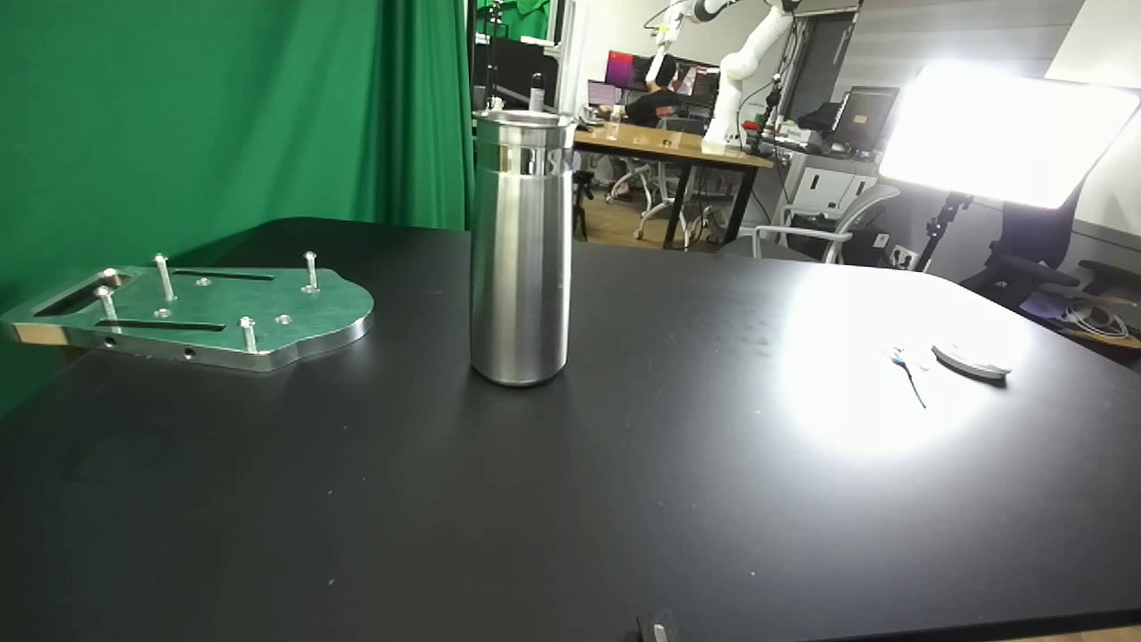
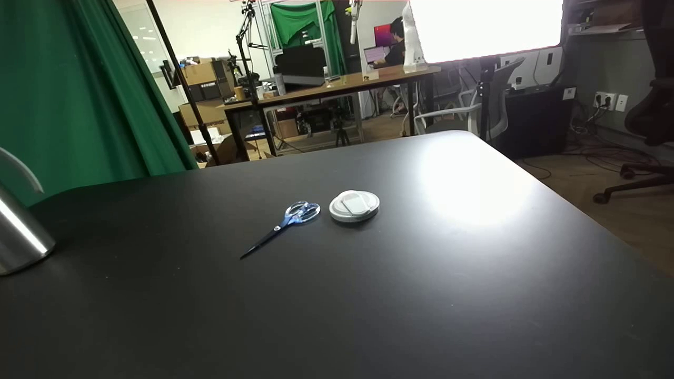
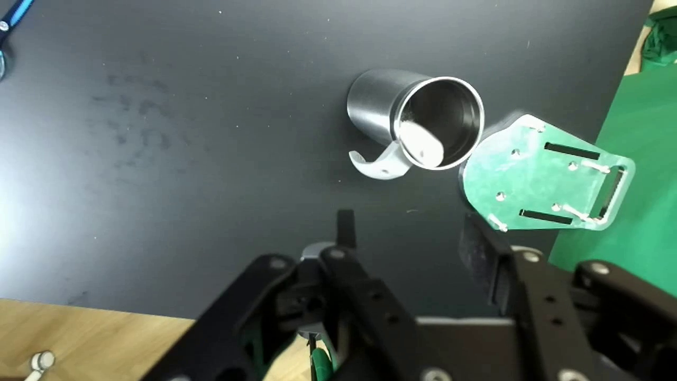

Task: Clean the inside of the flask using the bottle brush

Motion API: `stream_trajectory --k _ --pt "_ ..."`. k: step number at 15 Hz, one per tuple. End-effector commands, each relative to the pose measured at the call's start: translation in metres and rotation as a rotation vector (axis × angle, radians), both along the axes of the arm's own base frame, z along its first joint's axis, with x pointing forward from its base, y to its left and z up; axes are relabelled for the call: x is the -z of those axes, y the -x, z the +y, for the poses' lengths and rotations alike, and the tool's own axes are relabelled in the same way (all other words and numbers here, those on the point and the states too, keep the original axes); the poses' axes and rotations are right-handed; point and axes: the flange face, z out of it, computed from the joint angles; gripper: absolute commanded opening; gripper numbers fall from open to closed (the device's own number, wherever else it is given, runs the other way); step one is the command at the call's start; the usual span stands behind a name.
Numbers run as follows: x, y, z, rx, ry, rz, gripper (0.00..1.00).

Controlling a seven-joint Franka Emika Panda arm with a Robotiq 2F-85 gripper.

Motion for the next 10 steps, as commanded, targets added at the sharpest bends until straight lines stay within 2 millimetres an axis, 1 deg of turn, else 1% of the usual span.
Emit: stream_trajectory --k 1,3,4,6,7,10 --pt "-0.006 0.005 0.005 0.008 0.01 0.015 0.87" --pt "-0.004 0.008 0.008 0.001 0.014 0.024 0.98" --pt "-0.002 0.009 0.009 -0.004 0.016 0.034 1.0" --pt "0.005 0.014 0.009 -0.018 0.027 0.08 1.0" --pt "0.004 0.009 0.009 -0.024 0.017 0.043 1.0" --pt "0.008 0.012 0.009 -0.029 0.027 0.069 1.0"
